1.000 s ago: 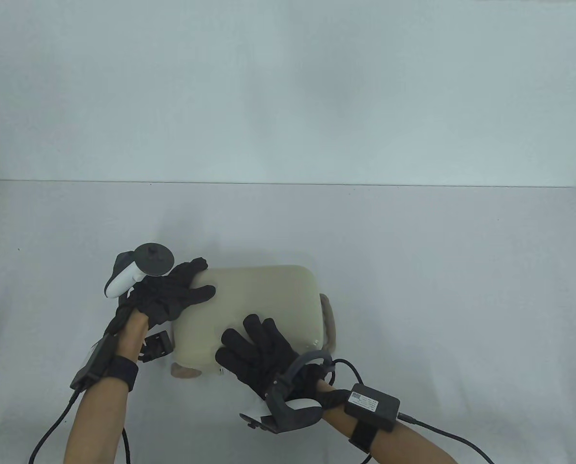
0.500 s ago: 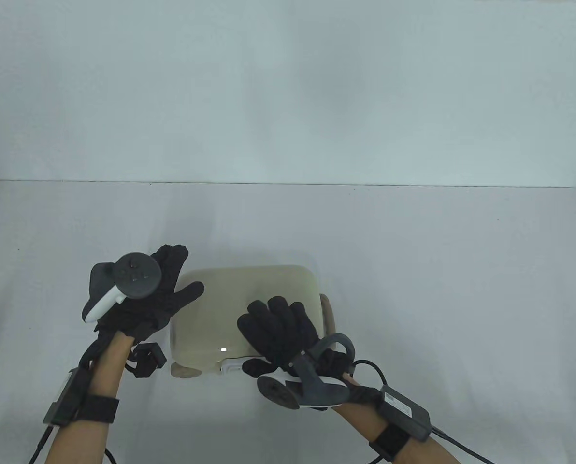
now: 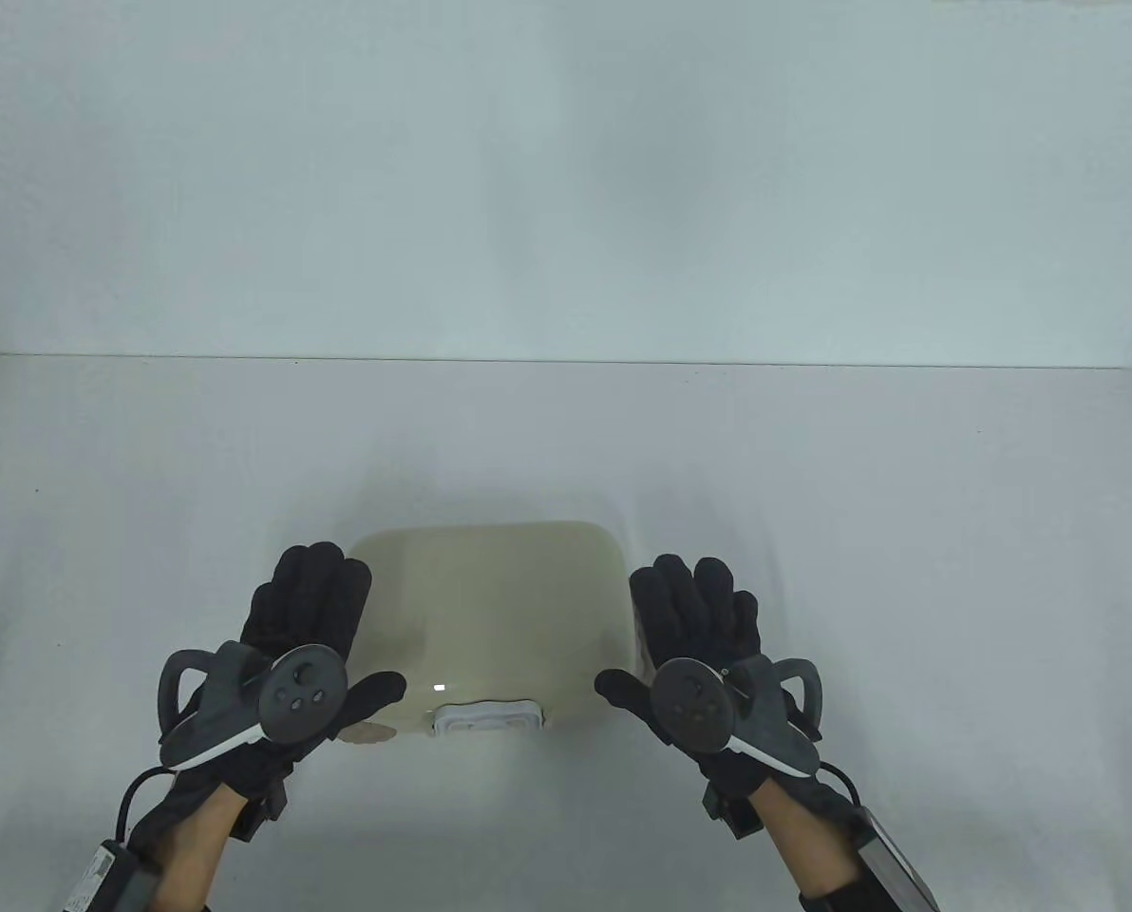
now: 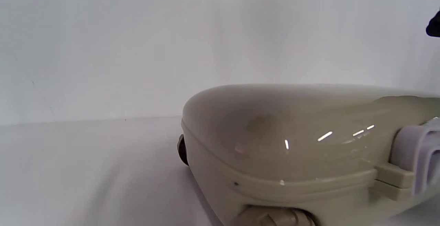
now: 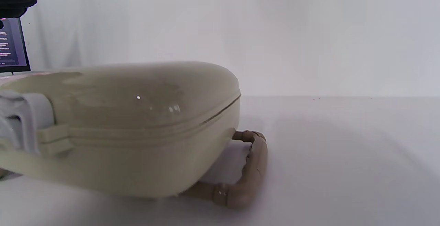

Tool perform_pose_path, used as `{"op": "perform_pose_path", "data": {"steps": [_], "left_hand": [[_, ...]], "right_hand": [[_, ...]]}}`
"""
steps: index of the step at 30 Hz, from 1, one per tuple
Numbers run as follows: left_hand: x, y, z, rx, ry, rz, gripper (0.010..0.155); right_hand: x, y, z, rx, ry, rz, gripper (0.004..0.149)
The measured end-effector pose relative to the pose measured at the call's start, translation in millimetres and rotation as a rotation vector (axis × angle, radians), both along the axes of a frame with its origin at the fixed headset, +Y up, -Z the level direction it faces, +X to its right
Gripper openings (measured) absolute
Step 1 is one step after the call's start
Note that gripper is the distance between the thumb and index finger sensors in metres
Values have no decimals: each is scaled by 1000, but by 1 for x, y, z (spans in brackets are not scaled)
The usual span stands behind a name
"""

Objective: Pack suitcase

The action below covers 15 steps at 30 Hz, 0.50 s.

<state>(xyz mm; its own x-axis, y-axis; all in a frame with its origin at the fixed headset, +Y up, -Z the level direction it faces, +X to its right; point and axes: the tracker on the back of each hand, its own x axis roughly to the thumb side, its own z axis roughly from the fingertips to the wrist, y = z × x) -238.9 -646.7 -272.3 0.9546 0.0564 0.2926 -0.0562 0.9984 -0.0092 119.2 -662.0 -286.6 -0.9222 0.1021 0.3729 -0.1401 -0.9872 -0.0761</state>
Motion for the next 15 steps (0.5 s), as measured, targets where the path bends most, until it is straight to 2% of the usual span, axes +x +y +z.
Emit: {"op": "perform_pose_path", "data": {"steps": [6,15], "left_hand": [[0,-13,-2,-45,-17,22,98],[-3,-16,-2,-60,-13,40,98]], "right_hand": [[12,-2,-3,-16,-33,-39,93],[11,-2,0,7,-32,-16,92]]}}
